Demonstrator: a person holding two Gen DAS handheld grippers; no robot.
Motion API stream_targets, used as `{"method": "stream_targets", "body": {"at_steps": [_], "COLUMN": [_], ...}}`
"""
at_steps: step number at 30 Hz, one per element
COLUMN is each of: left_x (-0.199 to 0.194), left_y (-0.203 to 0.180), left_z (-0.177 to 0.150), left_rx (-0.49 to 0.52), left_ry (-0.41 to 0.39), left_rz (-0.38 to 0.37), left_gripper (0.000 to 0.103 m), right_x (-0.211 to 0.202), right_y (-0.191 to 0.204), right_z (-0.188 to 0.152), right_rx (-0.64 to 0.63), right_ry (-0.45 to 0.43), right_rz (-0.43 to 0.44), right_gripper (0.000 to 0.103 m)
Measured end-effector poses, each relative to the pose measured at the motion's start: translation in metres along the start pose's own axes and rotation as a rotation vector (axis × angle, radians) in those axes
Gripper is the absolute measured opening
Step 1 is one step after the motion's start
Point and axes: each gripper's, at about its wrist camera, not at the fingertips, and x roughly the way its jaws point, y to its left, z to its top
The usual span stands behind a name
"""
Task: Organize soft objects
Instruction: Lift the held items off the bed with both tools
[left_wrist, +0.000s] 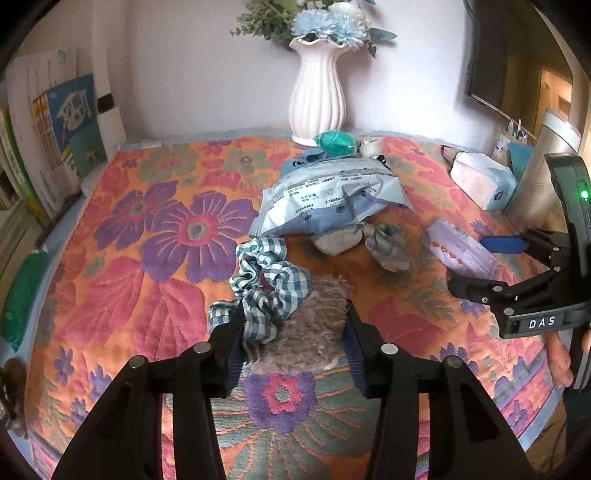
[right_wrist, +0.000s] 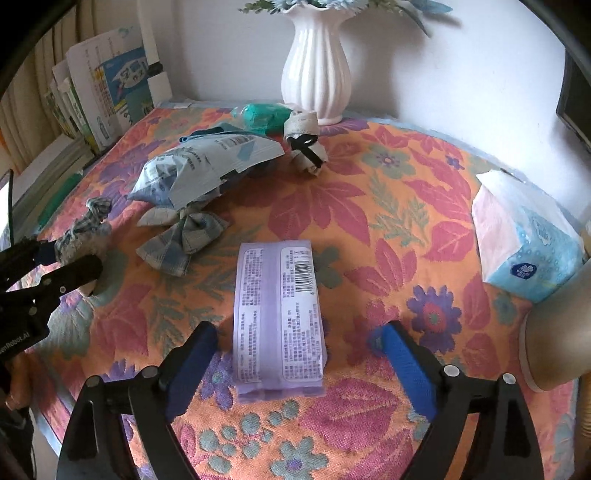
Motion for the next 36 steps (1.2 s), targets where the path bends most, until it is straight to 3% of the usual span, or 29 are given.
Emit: {"method": "stream_targets", "body": {"at_steps": [9, 20, 22, 29, 36], "left_x": [0.009, 0.01, 0.01, 0.01, 0.01], "left_y": [-0.005, -0.007, -0.007, -0.006, -0.006], "left_z": [0.0, 0.0, 0.0, 0.001, 0.001], "left_rx": [0.025, 0.04, 0.041, 0.036, 0.042], "left_ry": [0.051, 0.056, 0.056, 0.054, 0.058], "left_rz": [0.041, 0.057, 0.057, 0.046, 0.049], "left_gripper": [0.051, 0.051, 0.051, 0.051, 0.051], "right_x": [-0.001, -0.002, -0.003, -0.008, -0.009], "right_y": [0.002, 0.007, 0.007, 0.018, 0.02], "right_z": [0.0, 0.001, 0.001, -0.002, -0.003], "right_rx": [-0.002, -0.019, -0.022, -0.074, -0.079], "right_ry": [-0.001, -0.013, -0.016, -0.046, -0.048], "right_rz": [-0.008, -0.019, -0.018, -0.018, -0.02], "right_gripper": [0.091, 0.086, 0.083, 0.058, 0.057]}}
